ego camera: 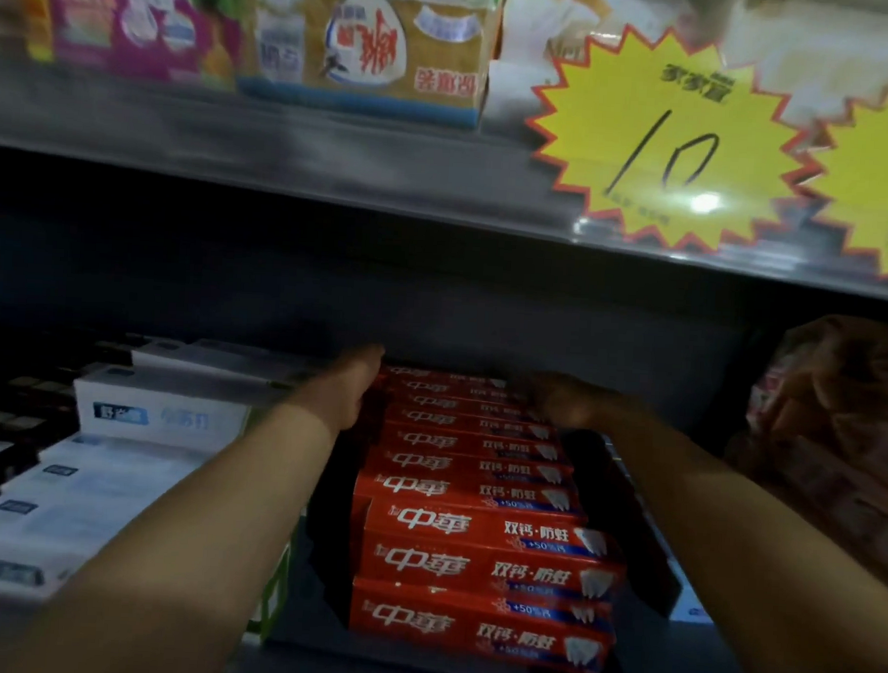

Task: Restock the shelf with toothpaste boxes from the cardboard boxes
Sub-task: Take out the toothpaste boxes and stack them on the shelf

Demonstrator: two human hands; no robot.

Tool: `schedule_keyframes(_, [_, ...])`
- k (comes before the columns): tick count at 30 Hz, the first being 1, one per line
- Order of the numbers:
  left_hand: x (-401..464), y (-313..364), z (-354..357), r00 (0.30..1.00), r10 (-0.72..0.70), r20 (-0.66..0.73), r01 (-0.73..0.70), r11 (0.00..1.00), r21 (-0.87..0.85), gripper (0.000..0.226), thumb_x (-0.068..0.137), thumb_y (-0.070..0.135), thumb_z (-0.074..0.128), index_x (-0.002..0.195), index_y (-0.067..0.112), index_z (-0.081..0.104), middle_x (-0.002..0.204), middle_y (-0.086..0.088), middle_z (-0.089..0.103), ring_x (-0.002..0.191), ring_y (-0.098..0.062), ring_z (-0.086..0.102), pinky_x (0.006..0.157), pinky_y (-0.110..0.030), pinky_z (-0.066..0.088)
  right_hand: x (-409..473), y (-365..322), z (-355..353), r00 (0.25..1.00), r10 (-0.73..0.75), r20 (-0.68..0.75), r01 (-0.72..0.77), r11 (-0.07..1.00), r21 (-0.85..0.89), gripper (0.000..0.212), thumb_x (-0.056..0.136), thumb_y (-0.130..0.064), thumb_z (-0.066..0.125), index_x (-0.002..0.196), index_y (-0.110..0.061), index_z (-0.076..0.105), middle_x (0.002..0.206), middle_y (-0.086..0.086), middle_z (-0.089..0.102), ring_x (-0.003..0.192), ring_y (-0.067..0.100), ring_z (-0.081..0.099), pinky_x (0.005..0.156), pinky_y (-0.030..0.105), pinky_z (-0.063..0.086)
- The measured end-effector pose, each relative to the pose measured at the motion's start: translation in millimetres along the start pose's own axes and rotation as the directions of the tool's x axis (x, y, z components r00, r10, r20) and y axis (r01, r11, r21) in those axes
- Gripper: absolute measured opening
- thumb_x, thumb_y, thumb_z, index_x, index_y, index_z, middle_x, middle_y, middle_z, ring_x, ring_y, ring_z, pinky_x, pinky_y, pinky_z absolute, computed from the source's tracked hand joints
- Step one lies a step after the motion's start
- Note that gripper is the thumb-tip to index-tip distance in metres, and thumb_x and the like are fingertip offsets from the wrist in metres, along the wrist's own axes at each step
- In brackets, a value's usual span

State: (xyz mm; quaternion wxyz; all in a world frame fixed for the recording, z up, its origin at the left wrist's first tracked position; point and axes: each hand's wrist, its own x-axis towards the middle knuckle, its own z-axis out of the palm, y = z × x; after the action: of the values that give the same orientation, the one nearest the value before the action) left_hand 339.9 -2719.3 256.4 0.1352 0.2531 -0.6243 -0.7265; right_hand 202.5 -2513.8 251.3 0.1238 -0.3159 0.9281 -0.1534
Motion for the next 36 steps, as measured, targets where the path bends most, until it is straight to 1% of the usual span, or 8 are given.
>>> schedule_keyframes(6, [26,-11,-3,1.0,-0.013,-0.012,0.013,1.0,0.012,0.033,0.102,0.031,0.036,0.086,0.012,0.057,0.077,-0.009,0.059,0.065,-0.023,0.055,0.06,-0.03,0.047,0,-4,0,0.997,0.074,-0.001,-0.073,0.992,0.105,0.037,0.099,-0.041,0.043,0.131,-0.024,0.051,0.129,0.001,0.058,0.105,0.015,0.058,0.089,0.03,0.048])
schedule_keyframes(8, [28,-13,-4,1.0,-0.011,0.001,0.011,0.999,0.044,0.033,0.102,0.027,0.035,0.081,0.012,0.055,0.075,-0.008,0.057,0.063,-0.022,0.053,0.057,-0.029,0.046,-3,-5,0,0.996,0.09,0.0,-0.089,0.995,0.04,0.039,0.099,-0.043,0.042,0.131,-0.022,0.051,0.13,0.0,0.056,0.104,0.013,0.055,0.087,0.026,0.043])
schedule_keyframes(13, [35,-19,-12,0.999,0.025,0.028,-0.029,0.988,0.15,0.028,0.1,0.026,0.043,0.083,0.012,0.06,0.083,-0.012,0.064,0.066,-0.025,0.058,0.068,-0.034,0.052,-2,7,1,0.987,0.151,-0.063,-0.162,0.951,-0.264,0.044,0.097,-0.05,0.04,0.131,-0.023,0.05,0.137,0.002,0.051,0.116,0.019,0.052,0.105,0.034,0.039])
schedule_keyframes(20, [33,-22,2,0.998,0.046,0.048,-0.057,0.956,0.289,0.027,0.101,0.032,0.041,0.09,0.016,0.06,0.1,-0.011,0.066,0.095,-0.029,0.064,0.09,-0.043,0.053,-10,6,-8,0.985,0.155,-0.074,-0.169,0.949,-0.265,0.039,0.098,-0.036,0.046,0.133,-0.019,0.051,0.135,0.002,0.052,0.115,0.021,0.052,0.102,0.035,0.043])
schedule_keyframes(23, [33,-23,10,0.997,0.046,0.066,-0.064,0.945,0.319,0.029,0.102,0.035,0.037,0.103,0.015,0.059,0.1,-0.01,0.064,0.091,-0.026,0.062,0.083,-0.037,0.053,-14,8,-9,0.988,0.129,-0.088,-0.148,0.952,-0.268,0.038,0.098,-0.035,0.046,0.133,-0.02,0.049,0.137,0.004,0.051,0.118,0.021,0.051,0.103,0.036,0.041])
schedule_keyframes(26, [33,-23,13,0.997,0.048,0.068,-0.069,0.933,0.353,0.028,0.103,0.031,0.036,0.096,0.013,0.056,0.089,-0.007,0.061,0.076,-0.022,0.058,0.069,-0.031,0.049,-17,10,-7,0.989,0.114,-0.091,-0.134,0.957,-0.259,0.039,0.099,-0.035,0.044,0.133,-0.02,0.049,0.137,0.004,0.05,0.119,0.022,0.05,0.104,0.037,0.04])
schedule_keyframes(32, [29,-9,2,0.993,0.101,0.057,-0.113,0.946,0.303,0.026,0.102,0.027,0.039,0.108,0.01,0.058,0.1,-0.013,0.061,0.086,-0.026,0.058,0.078,-0.035,0.049,-19,16,-7,0.993,0.08,-0.087,-0.101,0.959,-0.263,0.04,0.099,-0.036,0.045,0.136,-0.022,0.047,0.143,0.003,0.046,0.123,0.021,0.047,0.109,0.04,0.036])
schedule_keyframes(36, [14,-19,-4,0.998,0.025,0.056,-0.04,0.957,0.288,0.024,0.1,0.019,0.041,0.085,0.011,0.057,0.083,-0.011,0.059,0.067,-0.024,0.055,0.066,-0.033,0.048,-25,13,-5,0.995,0.068,-0.075,-0.083,0.972,-0.222,0.041,0.101,-0.031,0.043,0.14,-0.02,0.044,0.148,0.003,0.04,0.129,0.022,0.042,0.111,0.036,0.032])
